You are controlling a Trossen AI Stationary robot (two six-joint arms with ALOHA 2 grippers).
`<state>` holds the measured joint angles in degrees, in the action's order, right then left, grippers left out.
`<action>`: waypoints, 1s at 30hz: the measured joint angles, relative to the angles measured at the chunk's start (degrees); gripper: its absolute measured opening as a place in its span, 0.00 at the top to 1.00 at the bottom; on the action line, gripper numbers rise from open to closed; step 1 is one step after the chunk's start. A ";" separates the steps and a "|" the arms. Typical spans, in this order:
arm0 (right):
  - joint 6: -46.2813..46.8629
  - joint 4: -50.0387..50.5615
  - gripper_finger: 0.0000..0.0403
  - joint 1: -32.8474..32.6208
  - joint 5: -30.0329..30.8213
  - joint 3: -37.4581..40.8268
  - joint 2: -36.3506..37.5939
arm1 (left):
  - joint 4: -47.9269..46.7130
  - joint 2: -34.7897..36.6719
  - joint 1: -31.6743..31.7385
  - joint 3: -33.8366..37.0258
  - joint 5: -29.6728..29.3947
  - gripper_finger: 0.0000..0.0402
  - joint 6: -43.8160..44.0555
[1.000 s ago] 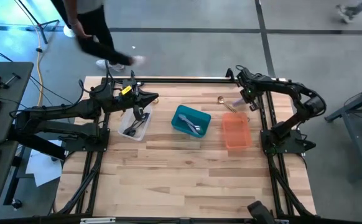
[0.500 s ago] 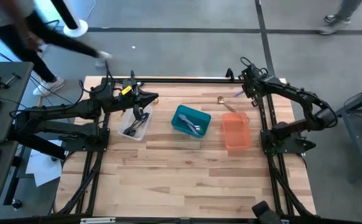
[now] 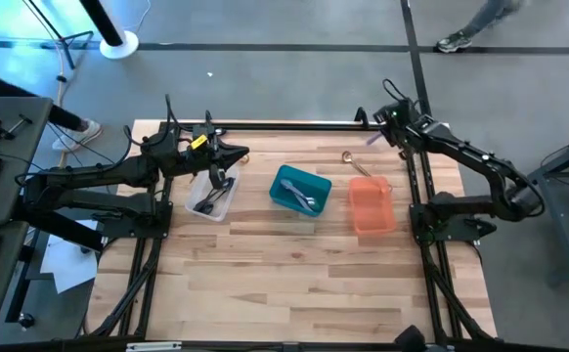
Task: Sort silverware by color (type)
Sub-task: Put the purple spoon into the blue bin
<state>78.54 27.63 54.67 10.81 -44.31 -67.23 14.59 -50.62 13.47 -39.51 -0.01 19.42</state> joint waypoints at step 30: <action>-62.07 -43.31 0.93 -26.08 -40.30 -2.91 12.63 | 5.65 0.01 -0.03 0.00 3.47 1.00 5.44</action>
<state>16.46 -15.69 28.59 -29.49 -47.22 -54.59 20.24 -50.61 13.44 -39.51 3.46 24.86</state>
